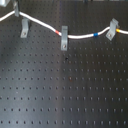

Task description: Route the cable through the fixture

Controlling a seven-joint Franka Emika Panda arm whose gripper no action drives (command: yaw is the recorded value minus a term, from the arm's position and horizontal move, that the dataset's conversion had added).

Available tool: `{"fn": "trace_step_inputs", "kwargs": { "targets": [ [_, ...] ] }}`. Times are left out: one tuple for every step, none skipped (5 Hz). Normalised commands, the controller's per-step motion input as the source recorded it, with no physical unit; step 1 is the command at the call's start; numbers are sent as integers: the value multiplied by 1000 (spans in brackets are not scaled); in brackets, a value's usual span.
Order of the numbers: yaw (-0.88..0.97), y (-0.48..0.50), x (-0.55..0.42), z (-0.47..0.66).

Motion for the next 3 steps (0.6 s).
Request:
{"fn": "trace_step_inputs", "kwargs": {
  "targets": [
    [26, 77, -284, 289],
    [0, 147, -315, 441],
    [0, 164, -193, 206]
  ]
}}
